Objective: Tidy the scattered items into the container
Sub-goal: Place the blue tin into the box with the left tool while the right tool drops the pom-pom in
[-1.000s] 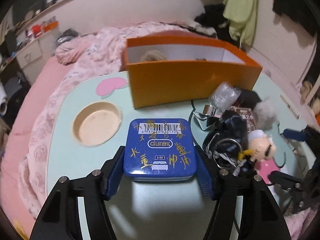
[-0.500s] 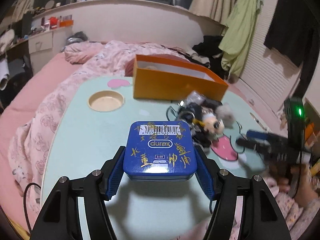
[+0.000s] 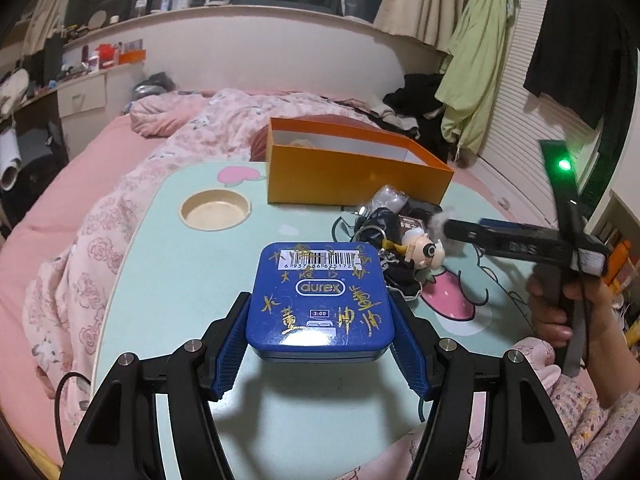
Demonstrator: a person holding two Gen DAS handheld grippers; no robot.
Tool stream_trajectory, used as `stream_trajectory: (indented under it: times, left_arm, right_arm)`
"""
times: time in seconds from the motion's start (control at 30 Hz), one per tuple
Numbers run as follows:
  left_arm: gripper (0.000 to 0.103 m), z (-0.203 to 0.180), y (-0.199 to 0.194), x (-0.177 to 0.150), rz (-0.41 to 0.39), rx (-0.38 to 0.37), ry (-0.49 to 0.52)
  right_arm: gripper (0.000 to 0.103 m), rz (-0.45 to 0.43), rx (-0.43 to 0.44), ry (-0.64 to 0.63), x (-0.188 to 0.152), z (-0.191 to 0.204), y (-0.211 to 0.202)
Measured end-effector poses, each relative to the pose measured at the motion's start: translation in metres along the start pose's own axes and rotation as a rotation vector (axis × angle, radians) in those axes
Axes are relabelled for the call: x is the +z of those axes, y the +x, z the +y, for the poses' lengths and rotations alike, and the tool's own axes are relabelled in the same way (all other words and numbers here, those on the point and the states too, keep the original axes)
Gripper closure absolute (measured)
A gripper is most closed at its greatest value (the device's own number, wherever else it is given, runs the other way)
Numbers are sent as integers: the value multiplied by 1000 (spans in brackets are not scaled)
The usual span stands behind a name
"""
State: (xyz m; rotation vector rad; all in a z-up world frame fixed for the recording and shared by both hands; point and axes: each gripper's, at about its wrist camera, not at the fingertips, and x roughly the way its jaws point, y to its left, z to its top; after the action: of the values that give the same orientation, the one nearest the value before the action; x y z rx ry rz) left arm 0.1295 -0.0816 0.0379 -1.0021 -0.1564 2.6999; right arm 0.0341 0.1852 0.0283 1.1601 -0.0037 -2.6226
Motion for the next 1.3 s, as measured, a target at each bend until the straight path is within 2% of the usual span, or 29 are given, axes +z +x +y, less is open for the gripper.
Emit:
stream_trajectory:
  times: [0.07,0.13,0.17,0.2,0.33,0.43,0.63,0.87,1.07,1.2,1.3]
  left_arm:
    - [38,1,0,-1,0,0,0]
    - [38,0,-1,-1,-1,1,-1]
    - [38,1,-1,0,-3,1,-1]
    - [38,1,-1,0,-5,0,-1]
    - [38,0,-2,2,-15,-1,-7]
    - [38,-2,-4,5,-23,-8,-7]
    - [38,-16,-1,30,-55,-33,27]
    - [38,-25,44,96,-35,-67,40]
    - [38,-16,106,157,19,-8,-3]
    - [37,-6,150,180,78,26,-71]
    - [37,2,164,179,128,27,-149]
  right_arm:
    - [13,31,7,3,4,2,12]
    - [34,70,15,4,3,1,23]
    - [58,82,24,4,1,0,25]
    - [61,81,26,2,-2,-1,24]
    - [61,58,37,-4,-16,-6,6]
    - [61,9,37,-26,-24,-9,-12]
    - [61,-67,117,-14,-17,-13,-34]
    - [61,-95,107,5,26,-6,-23]
    - [61,-82,64,26,72,-2,4]
    - [61,-48,15,61,105,2,37]
    - [56,6,-12,118,121,-2,62]
